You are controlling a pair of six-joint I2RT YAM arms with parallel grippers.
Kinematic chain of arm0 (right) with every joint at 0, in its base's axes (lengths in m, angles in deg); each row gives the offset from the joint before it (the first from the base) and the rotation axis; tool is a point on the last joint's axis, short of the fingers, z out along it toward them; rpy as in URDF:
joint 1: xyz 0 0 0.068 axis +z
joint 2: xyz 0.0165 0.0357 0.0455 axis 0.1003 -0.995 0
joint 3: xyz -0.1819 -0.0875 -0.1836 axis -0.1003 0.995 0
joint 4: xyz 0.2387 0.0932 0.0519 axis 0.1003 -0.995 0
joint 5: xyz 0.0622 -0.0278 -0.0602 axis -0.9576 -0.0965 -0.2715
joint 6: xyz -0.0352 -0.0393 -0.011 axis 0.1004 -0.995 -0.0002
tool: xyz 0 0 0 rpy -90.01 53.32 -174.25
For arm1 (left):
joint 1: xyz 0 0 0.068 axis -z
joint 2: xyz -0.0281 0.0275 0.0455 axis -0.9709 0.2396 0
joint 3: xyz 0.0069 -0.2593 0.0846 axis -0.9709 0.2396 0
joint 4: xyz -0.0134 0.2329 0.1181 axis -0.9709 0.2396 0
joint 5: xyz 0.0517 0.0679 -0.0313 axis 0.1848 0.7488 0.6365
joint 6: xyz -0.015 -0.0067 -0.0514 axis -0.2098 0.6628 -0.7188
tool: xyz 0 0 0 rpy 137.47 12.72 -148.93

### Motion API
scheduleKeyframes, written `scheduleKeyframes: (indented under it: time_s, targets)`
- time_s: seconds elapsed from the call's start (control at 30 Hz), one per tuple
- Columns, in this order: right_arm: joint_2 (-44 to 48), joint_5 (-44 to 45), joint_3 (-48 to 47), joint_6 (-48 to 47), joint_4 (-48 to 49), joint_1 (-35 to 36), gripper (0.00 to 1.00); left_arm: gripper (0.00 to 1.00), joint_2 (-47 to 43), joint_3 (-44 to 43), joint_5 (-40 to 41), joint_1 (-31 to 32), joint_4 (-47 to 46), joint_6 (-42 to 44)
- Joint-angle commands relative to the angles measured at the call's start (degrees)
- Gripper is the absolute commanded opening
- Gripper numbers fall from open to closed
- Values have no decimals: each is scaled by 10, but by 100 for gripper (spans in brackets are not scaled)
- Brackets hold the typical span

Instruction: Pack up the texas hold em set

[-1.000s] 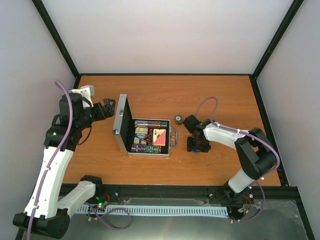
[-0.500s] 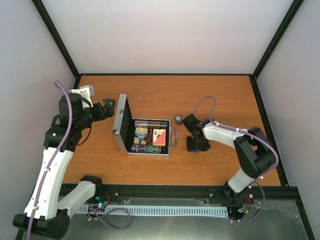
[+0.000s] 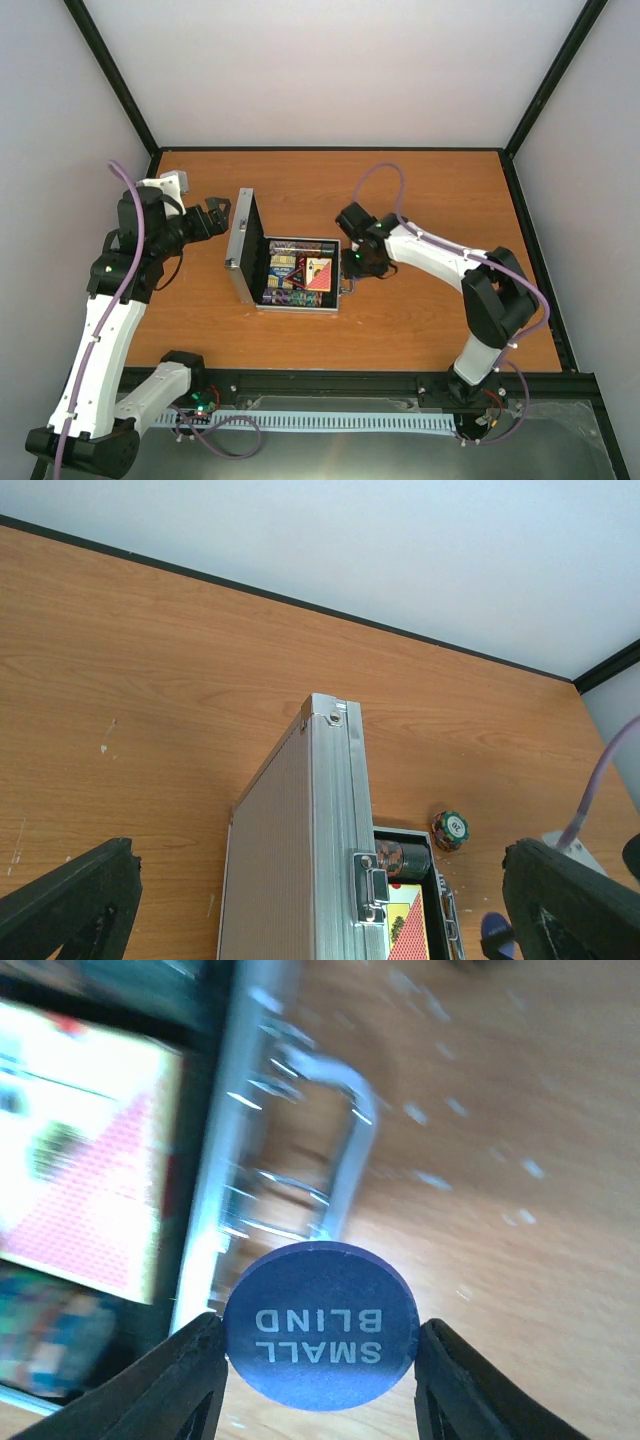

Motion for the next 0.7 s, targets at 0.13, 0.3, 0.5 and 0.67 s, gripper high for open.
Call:
scheduleKeyframes:
  time_s: [0.13,0.3,0.5,0.67]
  targets:
    - [-117,-24,-179,-45,-27,55,52,100,-3,-6,-2,-3,-6,-4]
    - [-186,-16,-243,-57,-41,63,61,100,-5,-11,5,-3,2,0]
    - [-162,22,-259,-59,-67,60,79,100,-10,-12,18,-3,7,1]
    - [-88,32,-195,-41,-62,22,79,100,-10,-12,29,-3,2,0]
